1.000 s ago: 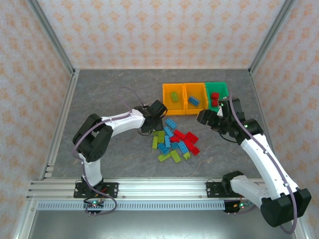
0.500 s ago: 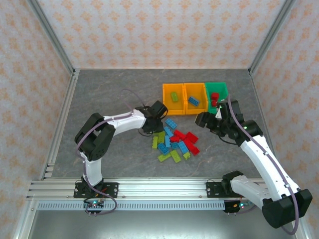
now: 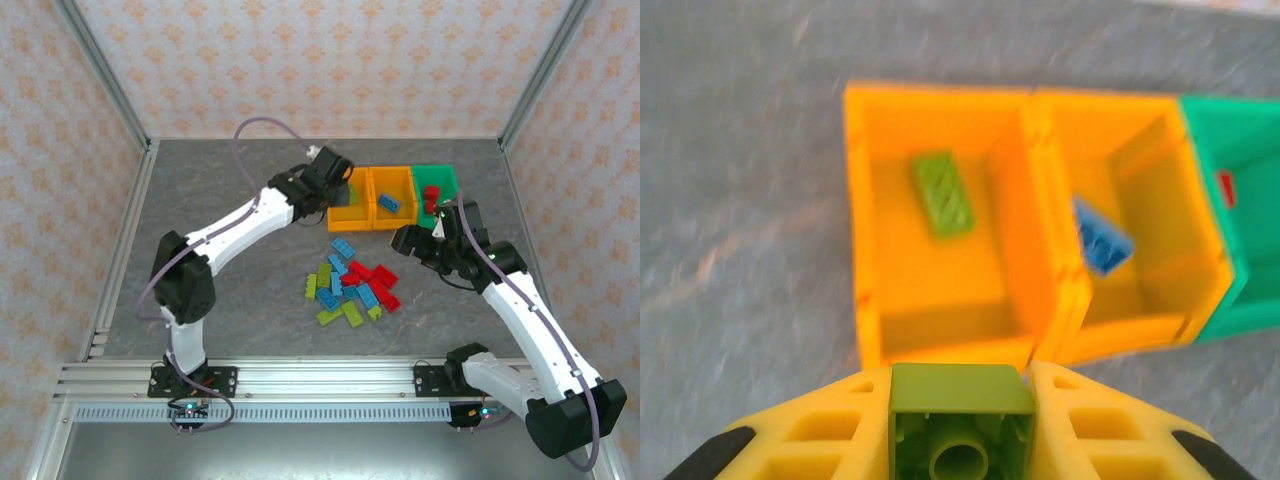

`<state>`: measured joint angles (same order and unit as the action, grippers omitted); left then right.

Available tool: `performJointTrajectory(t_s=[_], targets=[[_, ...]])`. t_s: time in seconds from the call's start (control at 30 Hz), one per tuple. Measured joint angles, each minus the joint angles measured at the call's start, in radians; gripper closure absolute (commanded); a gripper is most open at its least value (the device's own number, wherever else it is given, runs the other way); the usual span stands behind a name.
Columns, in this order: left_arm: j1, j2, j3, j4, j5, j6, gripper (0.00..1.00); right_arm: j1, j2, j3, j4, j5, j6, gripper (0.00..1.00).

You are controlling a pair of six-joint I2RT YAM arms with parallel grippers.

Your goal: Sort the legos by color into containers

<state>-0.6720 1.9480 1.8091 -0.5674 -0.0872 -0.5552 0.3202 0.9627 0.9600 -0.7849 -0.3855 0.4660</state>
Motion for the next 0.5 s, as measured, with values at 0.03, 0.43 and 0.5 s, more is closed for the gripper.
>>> performJointTrajectory(t_s=[0.03,0.43,0.5], targets=[[0.001,0.058,0.080,0.000,-0.014,0.019,0.69,0.000,0.000,0.000,0.000,0.000,0.002,0.21],[0.043,0.507,0.556,-0.134,-0.026,0.137,0.45,0.000,-0.019,0.000,0.000,0.027,0.009,0.15],[0.043,0.498,0.555,-0.140,-0.023,0.141,0.42,0.000,-0.019,-0.001,0.000,0.034,0.010,0.09]])
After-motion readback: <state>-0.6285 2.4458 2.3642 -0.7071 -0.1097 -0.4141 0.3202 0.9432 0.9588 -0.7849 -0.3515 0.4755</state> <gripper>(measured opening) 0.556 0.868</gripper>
